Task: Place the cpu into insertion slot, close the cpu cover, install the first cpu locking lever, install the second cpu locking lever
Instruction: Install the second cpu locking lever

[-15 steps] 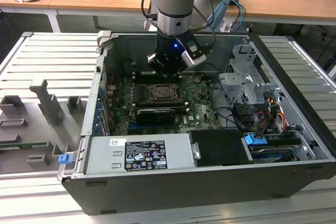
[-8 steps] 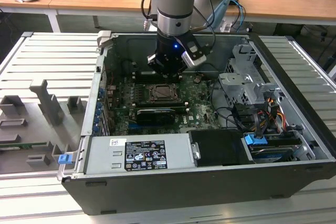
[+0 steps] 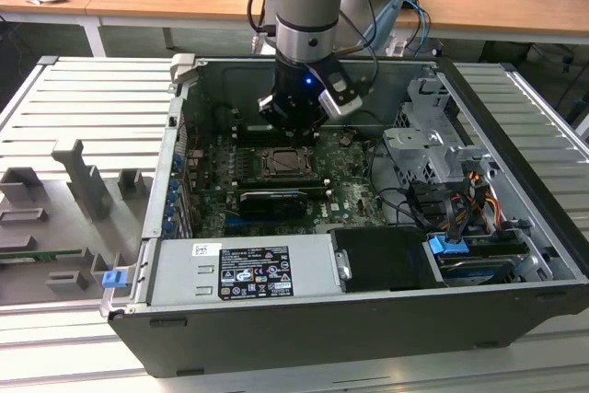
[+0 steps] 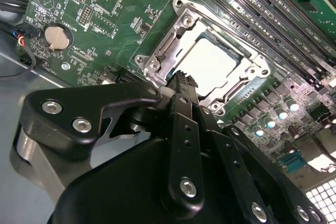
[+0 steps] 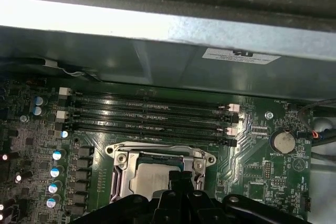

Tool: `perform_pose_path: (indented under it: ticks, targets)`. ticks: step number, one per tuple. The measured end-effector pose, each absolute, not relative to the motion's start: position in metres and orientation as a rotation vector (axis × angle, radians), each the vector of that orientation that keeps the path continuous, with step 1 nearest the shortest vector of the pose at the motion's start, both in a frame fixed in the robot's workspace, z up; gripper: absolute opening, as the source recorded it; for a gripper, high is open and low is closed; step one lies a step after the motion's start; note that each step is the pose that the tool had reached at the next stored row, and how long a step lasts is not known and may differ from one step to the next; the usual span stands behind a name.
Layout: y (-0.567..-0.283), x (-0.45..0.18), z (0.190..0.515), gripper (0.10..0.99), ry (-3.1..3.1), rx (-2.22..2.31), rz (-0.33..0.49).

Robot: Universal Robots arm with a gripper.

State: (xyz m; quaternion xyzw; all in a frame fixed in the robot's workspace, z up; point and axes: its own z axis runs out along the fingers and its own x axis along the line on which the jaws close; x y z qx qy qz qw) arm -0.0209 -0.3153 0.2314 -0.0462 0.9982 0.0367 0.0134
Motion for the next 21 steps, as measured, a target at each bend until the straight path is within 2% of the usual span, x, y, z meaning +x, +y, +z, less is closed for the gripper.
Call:
perform_pose_path:
  ticks: [21]
  targets:
    - [-0.326, -0.021, 0.238, 0.106, 3.109, -0.144, 0.115]
